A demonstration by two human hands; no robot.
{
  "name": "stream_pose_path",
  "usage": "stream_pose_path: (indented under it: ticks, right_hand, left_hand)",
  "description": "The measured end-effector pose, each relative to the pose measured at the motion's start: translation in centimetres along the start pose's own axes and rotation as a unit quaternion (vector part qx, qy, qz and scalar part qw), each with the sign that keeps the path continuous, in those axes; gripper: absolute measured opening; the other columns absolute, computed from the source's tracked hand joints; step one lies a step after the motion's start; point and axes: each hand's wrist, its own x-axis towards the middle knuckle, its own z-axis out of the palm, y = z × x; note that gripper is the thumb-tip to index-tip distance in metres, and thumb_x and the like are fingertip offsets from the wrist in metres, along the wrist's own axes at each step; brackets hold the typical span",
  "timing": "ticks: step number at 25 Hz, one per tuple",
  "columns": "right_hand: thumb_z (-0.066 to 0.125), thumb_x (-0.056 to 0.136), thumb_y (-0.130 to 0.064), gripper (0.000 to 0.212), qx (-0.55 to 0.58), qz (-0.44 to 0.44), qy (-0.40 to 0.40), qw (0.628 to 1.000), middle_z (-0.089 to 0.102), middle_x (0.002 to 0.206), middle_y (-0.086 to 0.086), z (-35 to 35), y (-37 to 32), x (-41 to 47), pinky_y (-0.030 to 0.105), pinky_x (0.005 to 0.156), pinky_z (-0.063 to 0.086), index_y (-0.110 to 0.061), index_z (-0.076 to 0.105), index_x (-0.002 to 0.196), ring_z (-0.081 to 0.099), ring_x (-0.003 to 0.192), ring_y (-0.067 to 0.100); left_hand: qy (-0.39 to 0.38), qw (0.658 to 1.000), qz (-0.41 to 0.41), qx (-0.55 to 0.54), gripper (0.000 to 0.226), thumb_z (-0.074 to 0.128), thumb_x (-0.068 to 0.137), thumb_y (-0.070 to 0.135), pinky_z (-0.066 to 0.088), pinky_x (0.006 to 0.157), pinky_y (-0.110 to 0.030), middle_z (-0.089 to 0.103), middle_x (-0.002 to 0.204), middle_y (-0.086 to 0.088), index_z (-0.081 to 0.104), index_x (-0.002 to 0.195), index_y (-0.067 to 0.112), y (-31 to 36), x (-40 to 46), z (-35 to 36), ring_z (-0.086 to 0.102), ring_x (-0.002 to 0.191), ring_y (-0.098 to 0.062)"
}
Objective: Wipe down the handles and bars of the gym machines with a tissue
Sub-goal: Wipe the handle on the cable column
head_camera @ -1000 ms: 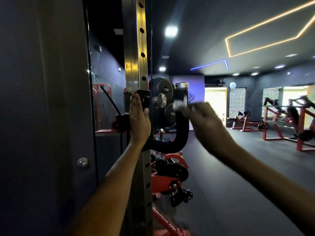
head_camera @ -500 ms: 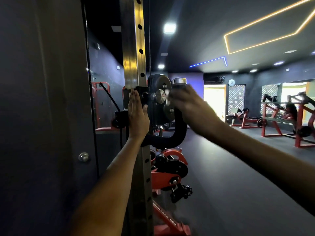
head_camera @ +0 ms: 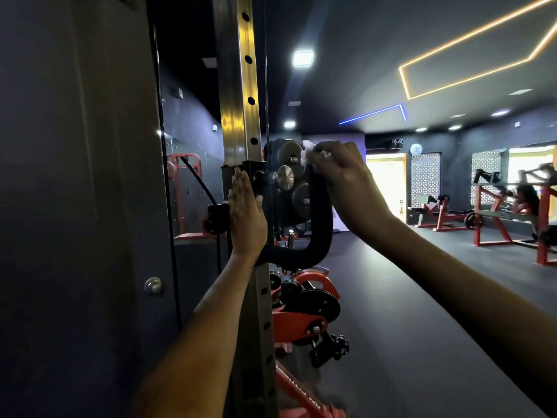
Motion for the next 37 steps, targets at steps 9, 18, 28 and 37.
stream_pose_path:
  ticks: [9,18,28,37]
  right_hand:
    - [0.053,0.089,-0.017,0.029,0.141,0.171,0.051,0.974,0.065,0.105,0.015,0.0,-0.3,-7.6,0.005,0.089,0.038,-0.003,0.067,0.11,0.055,0.096,0.011]
    - [0.056,0.091,-0.005,0.025,0.27,0.399,-0.005,0.876,0.07,0.095,-0.002,1.1,-2.7,-11.7,0.027,0.084,0.055,-0.01,0.066,0.114,0.062,0.083,-0.001]
    - [0.037,0.095,0.003,0.031,0.503,0.424,-0.275,0.701,0.069,0.102,0.018,2.4,2.0,-7.7,0.03,0.078,0.054,-0.002,0.065,0.108,0.064,0.096,0.027]
    - [0.04,0.096,-0.009,0.025,0.611,0.384,-0.232,0.652,0.067,0.091,0.012,2.5,3.4,-2.0,0.027,0.071,0.053,-0.001,0.062,0.103,0.062,0.079,0.018]
  left_hand:
    - [0.013,1.0,-0.002,0.019,0.055,0.031,0.1,0.017,0.007,0.119,-0.033,0.017,0.158,-0.016,0.015,0.15,0.0,-0.1,0.0,0.4,0.006,0.143,-0.017]
    - [0.019,1.0,-0.006,0.013,0.057,0.042,0.101,0.007,0.011,0.12,-0.037,0.018,0.158,-0.016,0.015,0.15,0.001,0.1,-0.1,0.5,0.008,0.143,-0.017]
    - [0.021,1.0,-0.004,0.013,0.056,0.042,0.1,0.006,0.011,0.119,-0.036,0.019,0.158,-0.016,0.017,0.15,0.0,0.0,-0.1,0.4,0.01,0.144,-0.019]
    - [0.013,1.0,-0.002,0.012,0.057,0.029,0.099,0.022,0.01,0.119,-0.034,0.019,0.158,-0.015,0.016,0.15,0.001,-0.2,-0.1,0.3,0.009,0.144,-0.016]
